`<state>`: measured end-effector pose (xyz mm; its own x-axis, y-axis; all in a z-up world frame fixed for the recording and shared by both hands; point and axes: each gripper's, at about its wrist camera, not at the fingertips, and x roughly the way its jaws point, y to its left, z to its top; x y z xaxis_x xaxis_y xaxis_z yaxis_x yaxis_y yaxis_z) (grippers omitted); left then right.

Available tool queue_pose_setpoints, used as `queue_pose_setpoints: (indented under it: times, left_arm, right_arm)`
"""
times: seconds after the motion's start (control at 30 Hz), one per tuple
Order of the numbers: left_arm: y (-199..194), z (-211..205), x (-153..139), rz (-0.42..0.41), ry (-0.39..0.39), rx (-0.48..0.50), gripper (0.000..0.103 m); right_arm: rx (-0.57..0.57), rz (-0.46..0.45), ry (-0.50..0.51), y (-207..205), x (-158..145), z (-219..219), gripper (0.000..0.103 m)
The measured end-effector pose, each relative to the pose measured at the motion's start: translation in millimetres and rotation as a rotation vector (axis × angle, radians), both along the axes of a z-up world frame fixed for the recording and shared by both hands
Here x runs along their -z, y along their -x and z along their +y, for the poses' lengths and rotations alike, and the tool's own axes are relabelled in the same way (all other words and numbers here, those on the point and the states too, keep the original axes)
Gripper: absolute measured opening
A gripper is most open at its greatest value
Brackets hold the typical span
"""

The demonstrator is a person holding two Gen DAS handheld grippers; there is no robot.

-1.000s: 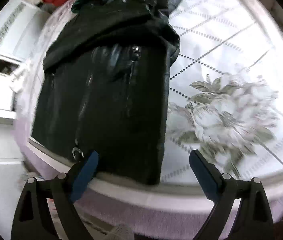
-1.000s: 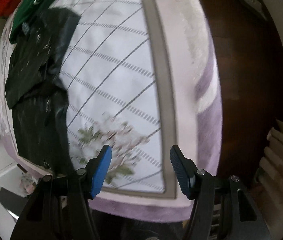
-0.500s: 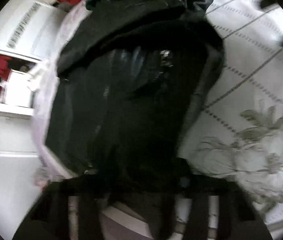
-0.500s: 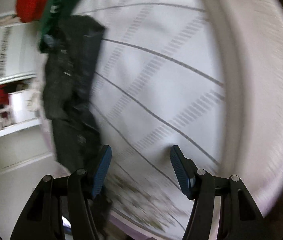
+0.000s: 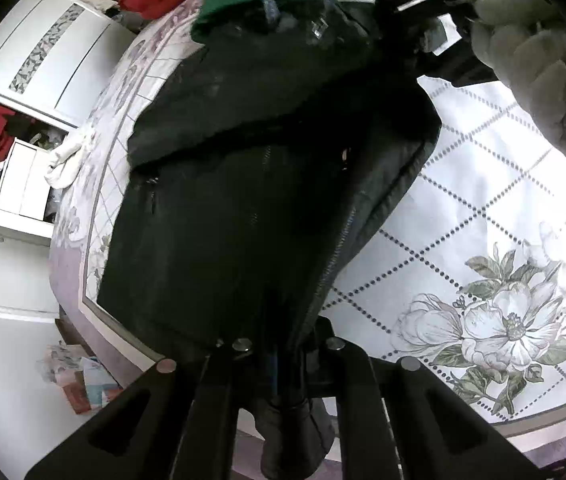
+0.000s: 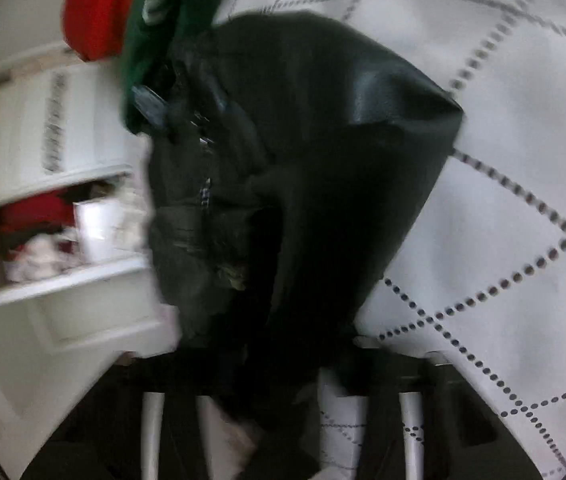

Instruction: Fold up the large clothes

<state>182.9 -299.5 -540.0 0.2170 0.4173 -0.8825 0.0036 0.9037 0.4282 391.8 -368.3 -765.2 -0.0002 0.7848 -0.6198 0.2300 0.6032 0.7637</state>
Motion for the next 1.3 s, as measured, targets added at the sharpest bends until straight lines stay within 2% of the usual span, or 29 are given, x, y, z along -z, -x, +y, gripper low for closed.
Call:
queue_pose_setpoints:
  times: [0.1, 0.23, 0.3, 0.43, 0.53, 0.7, 0.8, 0.87, 0.93, 1.0, 1.03, 1.1, 1.17, 1.2, 1.23, 1.3]
  left_arm:
    - [8, 5, -21, -0.02, 0.049, -0.007, 0.003]
    - [26, 25, -58, -0.034, 0.167, -0.019, 0.003]
    - [30, 40, -73, -0.042, 0.228, -0.04, 0.003]
    - [21, 103, -94, -0.064, 0.342, -0.122, 0.003]
    - [7, 155, -100, -0.089, 0.396, -0.175, 0.004]
    - [-17, 250, -79, -0.099, 0.46, -0.294, 0.005]
    - [-25, 301, -47, -0.08, 0.492, -0.377, 0.011]
    - [-28, 332, -18, -0.046, 0.565, -0.441, 0.012]
    - [-25, 358, 2, -0.024, 0.666, -0.509, 0.014]
    - [-17, 374, 3, -0.05, 0.775, -0.558, 0.014]
    - [-13, 377, 1, -0.059, 0.829, -0.576, 0.016]
    - [-4, 382, -6, -0.085, 0.882, -0.614, 0.02]
    - [5, 387, -16, -0.125, 0.886, -0.666, 0.04]
    - [9, 391, -21, -0.148, 0.884, -0.696, 0.055]
    - [12, 395, -28, -0.177, 0.863, -0.725, 0.06]
    - [9, 396, -36, -0.208, 0.818, -0.738, 0.06]
  right_arm:
    - [0.002, -0.023, 0.021, 4, -39, 2, 0.019]
    - [-0.081, -0.068, 0.174, 12, -108, 18, 0.018]
    - [-0.11, -0.069, 0.231, 12, -133, 35, 0.018]
    - [-0.165, -0.101, 0.344, 0, -176, 100, 0.018]
    - [-0.164, -0.1, 0.371, -18, -193, 156, 0.018]
    - [-0.202, -0.106, 0.425, -58, -188, 267, 0.018]
    - [-0.231, -0.08, 0.463, -78, -158, 327, 0.018]
    - [-0.261, -0.018, 0.476, -92, -123, 363, 0.027]
    - [-0.308, 0.027, 0.457, -95, -100, 378, 0.05]
    - [-0.313, 0.028, 0.406, -95, -100, 380, 0.06]
    - [-0.315, 0.007, 0.372, -94, -110, 377, 0.063]
    - [-0.295, -0.028, 0.33, -93, -128, 363, 0.064]
    - [-0.263, -0.076, 0.356, -90, -146, 339, 0.065]
    - [-0.25, -0.089, 0.368, -90, -149, 332, 0.065]
    - [-0.24, -0.094, 0.386, -91, -148, 324, 0.065]
    - [-0.254, -0.083, 0.396, -94, -136, 322, 0.065]
